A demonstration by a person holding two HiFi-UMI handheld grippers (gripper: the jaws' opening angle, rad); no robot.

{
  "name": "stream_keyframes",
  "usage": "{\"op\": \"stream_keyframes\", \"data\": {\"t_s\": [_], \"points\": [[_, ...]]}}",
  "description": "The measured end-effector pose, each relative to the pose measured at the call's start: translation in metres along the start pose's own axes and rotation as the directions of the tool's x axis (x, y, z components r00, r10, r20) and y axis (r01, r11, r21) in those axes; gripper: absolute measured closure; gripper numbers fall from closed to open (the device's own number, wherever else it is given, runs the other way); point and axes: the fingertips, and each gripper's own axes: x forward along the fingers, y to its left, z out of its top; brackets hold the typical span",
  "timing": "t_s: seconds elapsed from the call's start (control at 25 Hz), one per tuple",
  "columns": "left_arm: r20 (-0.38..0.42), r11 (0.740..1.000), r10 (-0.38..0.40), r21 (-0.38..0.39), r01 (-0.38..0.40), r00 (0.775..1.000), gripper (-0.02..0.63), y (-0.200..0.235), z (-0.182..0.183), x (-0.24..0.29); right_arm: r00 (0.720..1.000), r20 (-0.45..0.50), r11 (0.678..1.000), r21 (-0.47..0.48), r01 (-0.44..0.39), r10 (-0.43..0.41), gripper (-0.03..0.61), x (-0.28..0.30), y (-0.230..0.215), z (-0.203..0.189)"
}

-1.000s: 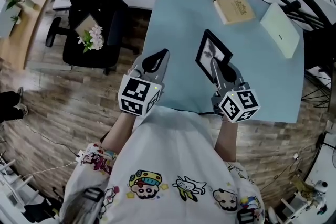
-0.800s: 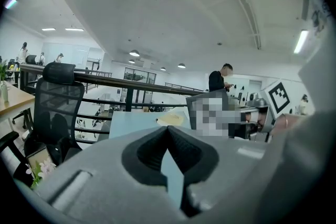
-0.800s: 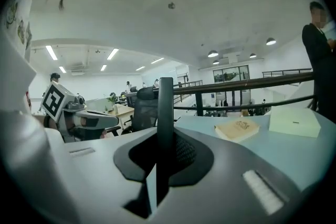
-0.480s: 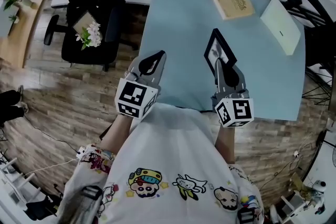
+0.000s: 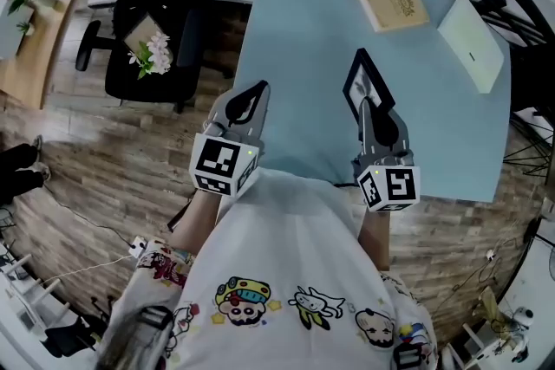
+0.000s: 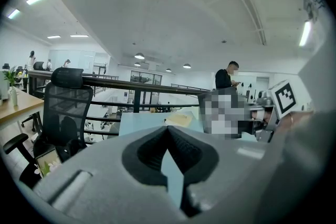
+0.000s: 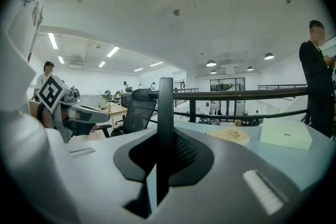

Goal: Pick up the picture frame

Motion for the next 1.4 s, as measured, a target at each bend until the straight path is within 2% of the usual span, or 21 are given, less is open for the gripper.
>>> {"op": "stream_keyframes", "data": {"t_s": [0.8,1.4], "points": [[0.000,1.000,0.006,-0.015,-0.006,1.000,0.617,0.0039,-0.0011,0.0050,1.000,-0.012,1.000,-0.003,-0.029,0.029,0.541,0.0039,0.0042,-0.0046],[0.001,1.000,0.016,-0.019,-0.016,1.000,0.617,0.0084,-0.0017,0.0027,0.999,-0.035,1.000,0.023,-0.019,0.020,0.543,0.0041,0.0034,-0.0080]]}}
